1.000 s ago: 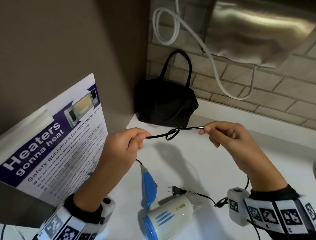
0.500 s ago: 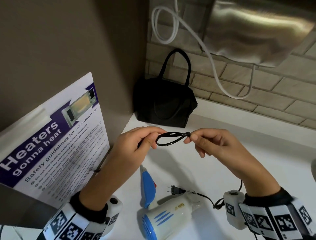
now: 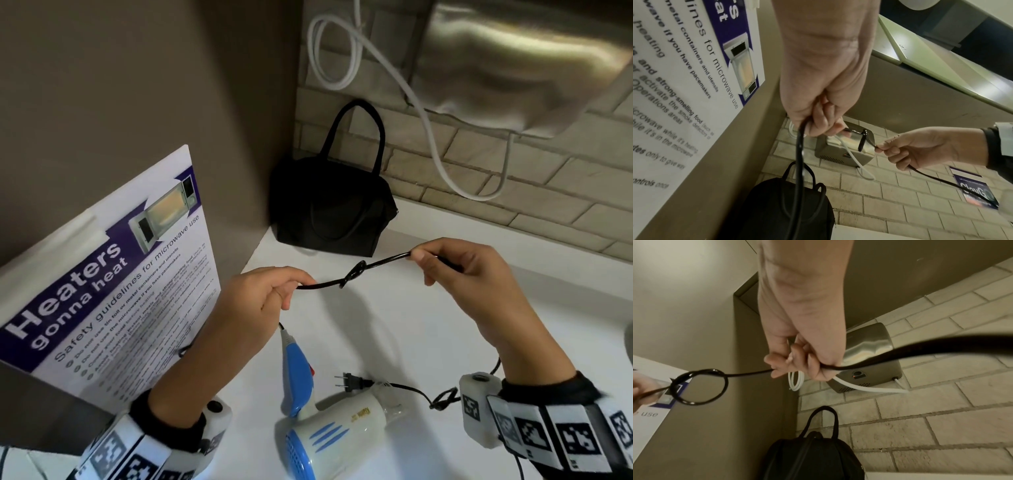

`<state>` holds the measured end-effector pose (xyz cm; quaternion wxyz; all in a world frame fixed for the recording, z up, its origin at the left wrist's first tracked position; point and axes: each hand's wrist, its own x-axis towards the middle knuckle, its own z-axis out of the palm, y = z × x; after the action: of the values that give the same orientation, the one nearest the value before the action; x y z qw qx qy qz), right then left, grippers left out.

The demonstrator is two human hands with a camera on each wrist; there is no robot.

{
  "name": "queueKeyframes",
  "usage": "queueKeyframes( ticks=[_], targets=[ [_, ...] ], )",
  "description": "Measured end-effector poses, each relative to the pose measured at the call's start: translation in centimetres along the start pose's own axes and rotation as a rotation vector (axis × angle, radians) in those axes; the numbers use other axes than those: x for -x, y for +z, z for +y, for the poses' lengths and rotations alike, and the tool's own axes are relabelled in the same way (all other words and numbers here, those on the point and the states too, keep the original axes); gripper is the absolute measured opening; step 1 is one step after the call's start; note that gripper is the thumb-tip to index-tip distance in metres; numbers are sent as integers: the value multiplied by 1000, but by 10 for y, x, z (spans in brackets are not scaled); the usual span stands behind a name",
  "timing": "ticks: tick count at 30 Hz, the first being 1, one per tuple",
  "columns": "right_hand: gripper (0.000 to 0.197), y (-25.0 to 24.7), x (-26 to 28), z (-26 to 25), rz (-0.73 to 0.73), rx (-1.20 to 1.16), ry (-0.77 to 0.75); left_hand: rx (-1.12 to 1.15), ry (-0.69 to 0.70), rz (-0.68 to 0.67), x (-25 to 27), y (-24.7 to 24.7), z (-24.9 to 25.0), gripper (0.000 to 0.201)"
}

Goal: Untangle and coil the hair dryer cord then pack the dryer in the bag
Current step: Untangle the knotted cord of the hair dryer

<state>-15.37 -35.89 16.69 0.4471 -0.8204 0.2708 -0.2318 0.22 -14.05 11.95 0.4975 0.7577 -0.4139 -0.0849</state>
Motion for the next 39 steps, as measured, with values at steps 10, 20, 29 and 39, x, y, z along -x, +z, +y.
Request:
queueKeyframes(
  ticks=[10,20,29,39],
  targets=[
    [14,9,11,-10,-56,-75,4,9,95,-11,-4,13,9,26],
    [39,26,16,-15,-414,-512,150,178,-3,-107,-14,26,21,25],
    [15,25,12,-9,-448,-549,233,440,-209,-76,-23,23,19,21],
    [12,20,14,-4,-424,-459,213,532,-302,-89,-24,18,20,20]
  ],
)
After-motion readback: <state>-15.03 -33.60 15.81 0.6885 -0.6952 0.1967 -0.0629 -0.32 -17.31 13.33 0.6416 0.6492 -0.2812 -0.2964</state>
